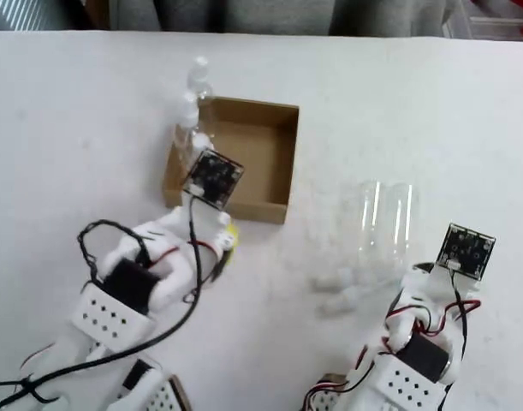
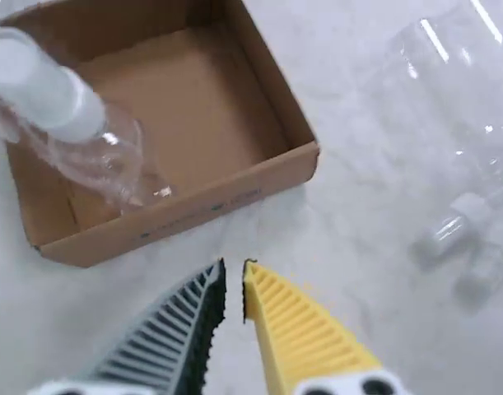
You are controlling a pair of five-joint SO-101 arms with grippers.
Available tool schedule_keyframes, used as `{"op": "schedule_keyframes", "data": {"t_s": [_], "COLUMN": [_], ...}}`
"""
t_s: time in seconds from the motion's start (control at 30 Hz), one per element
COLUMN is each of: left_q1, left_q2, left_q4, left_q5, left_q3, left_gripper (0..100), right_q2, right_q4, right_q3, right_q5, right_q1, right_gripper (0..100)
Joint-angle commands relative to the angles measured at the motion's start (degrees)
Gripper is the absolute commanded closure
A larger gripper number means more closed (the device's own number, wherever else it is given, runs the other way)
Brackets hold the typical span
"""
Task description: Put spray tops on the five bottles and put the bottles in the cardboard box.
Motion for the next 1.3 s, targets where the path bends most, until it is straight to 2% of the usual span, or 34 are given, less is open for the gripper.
{"op": "schedule_keyframes", "data": {"t_s": [0.0,0.17,0.27,0.47,0.63,0.93,1.1,1.27], "left_q1": [-9.5,-25.5,-34.6,-45.9,-47.5,-47.2,-47.2,-47.2], "left_q2": [0.4,0.8,0.5,0.5,0.5,0.5,0.5,0.7], "left_q4": [2.6,5.5,4.3,-7.2,-14.7,-15.4,-15.3,-15.3], "left_q5": [-4.2,-8.9,-9.7,-9.9,-10.0,-10.0,-10.0,-10.0], "left_q3": [-2.5,-2.1,1.8,14.7,21.4,22.5,22.5,22.5], "left_gripper": [94,94,94,94,94,94,94,94], "right_q2": [0.0,0.0,0.0,0.1,0.1,2.7,16.9,34.2], "right_q4": [-1.3,-0.9,-0.8,-0.7,4.2,10.7,10.8,10.6], "right_q3": [-1.6,-4.5,-5.9,-9.2,-15.7,-25.4,-32.9,-40.9], "right_q5": [-0.3,-0.3,-0.3,3.5,3.7,3.8,9.1,9.0], "right_q1": [-1.8,-2.1,-2.1,-2.2,-2.2,-4.0,-3.9,-4.0], "right_gripper": [93.2,93.2,93.2,93.2,93.2,93.2,93.2,93.2]}}
